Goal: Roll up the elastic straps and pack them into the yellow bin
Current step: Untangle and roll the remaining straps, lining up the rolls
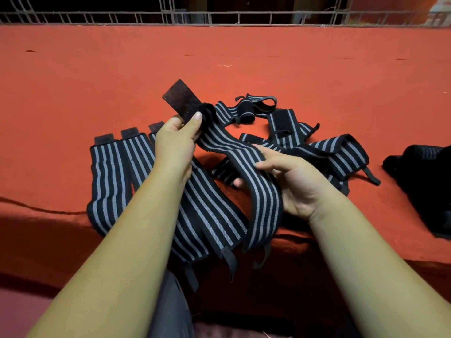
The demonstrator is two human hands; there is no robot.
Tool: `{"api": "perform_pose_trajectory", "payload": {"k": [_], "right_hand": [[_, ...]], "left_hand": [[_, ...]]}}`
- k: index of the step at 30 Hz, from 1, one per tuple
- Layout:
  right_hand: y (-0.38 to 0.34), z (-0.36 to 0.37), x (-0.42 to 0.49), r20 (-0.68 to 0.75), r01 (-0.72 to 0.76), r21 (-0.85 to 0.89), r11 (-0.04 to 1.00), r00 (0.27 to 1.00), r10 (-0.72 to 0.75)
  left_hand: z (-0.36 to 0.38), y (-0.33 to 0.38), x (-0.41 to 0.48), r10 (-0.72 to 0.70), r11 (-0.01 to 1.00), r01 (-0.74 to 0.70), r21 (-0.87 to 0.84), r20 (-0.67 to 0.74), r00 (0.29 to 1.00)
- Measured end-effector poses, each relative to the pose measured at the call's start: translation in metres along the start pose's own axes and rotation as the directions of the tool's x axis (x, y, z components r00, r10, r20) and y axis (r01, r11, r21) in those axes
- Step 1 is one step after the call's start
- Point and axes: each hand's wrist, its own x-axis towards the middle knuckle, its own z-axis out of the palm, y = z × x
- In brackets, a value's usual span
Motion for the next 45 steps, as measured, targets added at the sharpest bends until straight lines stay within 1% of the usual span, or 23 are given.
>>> {"api": "perform_pose_trajectory", "payload": {"k": [3,4,6,8,10,13,16,19,20,22,23,24,28,30,33,35,37,39,41,43,45], "right_hand": [[0.001,0.002,0.000,0.025,-0.004,-0.038,0.999,1.000,0.005],[0.002,0.001,0.000,0.012,-0.005,-0.058,0.998,1.000,0.005],[0.004,-0.001,0.004,-0.033,0.004,-0.084,0.996,0.999,-0.006],[0.007,-0.002,0.008,-0.126,0.016,-0.111,0.994,0.992,-0.030],[0.011,0.002,0.011,-0.194,0.012,-0.189,0.982,0.980,-0.050],[0.020,0.012,0.018,-0.188,-0.029,-0.337,0.941,0.981,-0.037],[0.026,0.027,0.025,-0.162,-0.079,-0.530,0.844,0.987,-0.009],[0.031,0.038,0.031,-0.163,-0.094,-0.668,0.738,0.986,-0.022],[0.033,0.039,0.033,-0.170,-0.092,-0.721,0.687,0.984,-0.045],[0.035,0.041,0.040,-0.187,-0.090,-0.837,0.540,0.974,-0.128],[0.035,0.041,0.044,-0.191,-0.090,-0.874,0.477,0.967,-0.167],[0.037,0.040,0.049,-0.192,-0.089,-0.893,0.441,0.962,-0.193],[0.046,0.037,0.065,-0.201,-0.112,-0.928,0.356,0.954,-0.224],[0.048,0.035,0.070,-0.214,-0.130,-0.932,0.337,0.951,-0.225],[0.050,0.034,0.073,-0.215,-0.139,-0.936,0.322,0.953,-0.212],[0.051,0.034,0.074,-0.208,-0.136,-0.941,0.311,0.955,-0.211],[0.051,0.031,0.077,-0.203,-0.131,-0.941,0.311,0.956,-0.211],[0.051,0.030,0.079,-0.204,-0.128,-0.935,0.329,0.957,-0.206],[0.052,0.027,0.081,-0.207,-0.122,-0.923,0.365,0.957,-0.205],[0.052,0.026,0.081,-0.208,-0.117,-0.912,0.392,0.957,-0.200],[0.053,0.025,0.081,-0.201,-0.101,-0.908,0.406,0.956,-0.212]], "left_hand": [[-0.003,-0.004,0.004,0.025,0.999,-0.024,0.040,-0.016,1.000],[-0.003,-0.005,0.004,0.030,0.998,-0.029,0.048,-0.017,0.999],[-0.004,-0.006,0.004,0.052,0.996,-0.050,0.077,-0.031,0.998],[-0.007,-0.008,0.005,0.084,0.990,-0.078,0.118,-0.050,0.995],[-0.015,-0.007,0.009,0.127,0.969,-0.106,0.222,-0.080,0.989],[-0.026,-0.002,0.013,0.174,0.918,-0.119,0.379,-0.113,0.978],[-0.039,0.002,0.025,0.184,0.880,-0.092,0.465,-0.155,0.971],[-0.055,0.009,0.046,0.160,0.873,-0.066,0.483,-0.155,0.975],[-0.061,0.009,0.057,0.145,0.868,-0.049,0.493,-0.156,0.977],[-0.067,0.013,0.071,0.097,0.861,-0.008,0.509,-0.149,0.984],[-0.069,0.013,0.077,0.059,0.859,0.026,0.511,-0.150,0.987],[-0.073,0.010,0.087,0.032,0.857,0.054,0.512,-0.159,0.987],[-0.080,-0.001,0.114,-0.017,0.805,0.127,0.579,-0.192,0.981],[-0.083,-0.009,0.125,-0.074,0.758,0.176,0.628,-0.185,0.980],[-0.093,-0.027,0.140,-0.100,0.673,0.203,0.711,-0.185,0.978],[-0.100,-0.035,0.148,-0.105,0.669,0.221,0.710,-0.204,0.973],[-0.106,-0.041,0.156,-0.120,0.697,0.245,0.674,-0.227,0.967],[-0.111,-0.046,0.164,-0.144,0.728,0.268,0.631,-0.242,0.960],[-0.112,-0.050,0.166,-0.138,0.745,0.275,0.608,-0.263,0.955],[-0.108,-0.048,0.164,-0.101,0.727,0.269,0.632,-0.289,0.952],[-0.102,-0.038,0.156,-0.053,0.663,0.262,0.701,-0.305,0.951]]}}
